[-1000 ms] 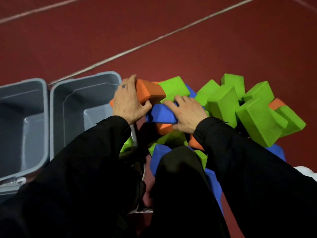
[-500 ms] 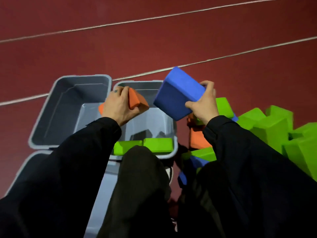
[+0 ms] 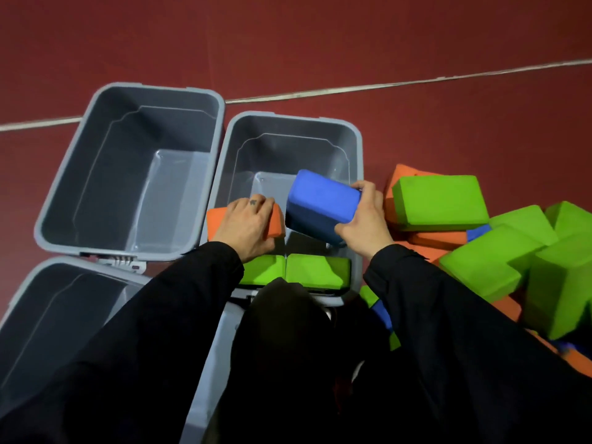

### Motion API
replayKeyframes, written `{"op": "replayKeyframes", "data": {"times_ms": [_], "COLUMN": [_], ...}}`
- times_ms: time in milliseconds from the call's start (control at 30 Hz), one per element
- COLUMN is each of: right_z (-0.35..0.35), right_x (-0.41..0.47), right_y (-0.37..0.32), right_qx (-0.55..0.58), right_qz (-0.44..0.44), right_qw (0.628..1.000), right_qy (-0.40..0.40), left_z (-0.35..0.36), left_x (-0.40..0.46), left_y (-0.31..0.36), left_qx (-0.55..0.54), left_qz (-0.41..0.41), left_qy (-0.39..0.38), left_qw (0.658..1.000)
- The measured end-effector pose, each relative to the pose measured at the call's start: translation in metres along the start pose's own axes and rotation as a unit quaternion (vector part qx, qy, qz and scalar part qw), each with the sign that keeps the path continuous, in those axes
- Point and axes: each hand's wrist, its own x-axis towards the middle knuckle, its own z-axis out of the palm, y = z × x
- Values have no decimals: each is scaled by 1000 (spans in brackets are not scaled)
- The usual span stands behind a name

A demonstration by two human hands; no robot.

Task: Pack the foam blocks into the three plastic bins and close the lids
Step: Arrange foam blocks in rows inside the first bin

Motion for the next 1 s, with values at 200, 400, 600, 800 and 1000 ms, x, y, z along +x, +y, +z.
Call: {"op": "replayKeyframes", "data": {"times_ms": [200, 400, 600, 800, 1000], "right_z": [26, 41, 52, 73, 87], "right_x": [9, 16, 19, 19, 11], "right_y": [22, 49, 69, 69, 73], "right_qx": [-60, -171, -411, -415, -414], "right_qz": [-29, -42, -119, -135, -102], "right_qw": [993, 964, 881, 874, 879], "right_qy": [-102, -200, -201, -213, -214], "left_z": [45, 78, 89, 103, 113], "left_x": [9, 17, 15, 11, 9], "left_y": [-5, -10, -14, -12, -8], "left_qx": [13, 34, 34, -19, -26], "left_qz": [21, 15, -32, -65, -55], "left_qy": [-29, -88, -102, -132, -90], "left_qw": [999, 995, 994, 989, 994]}}
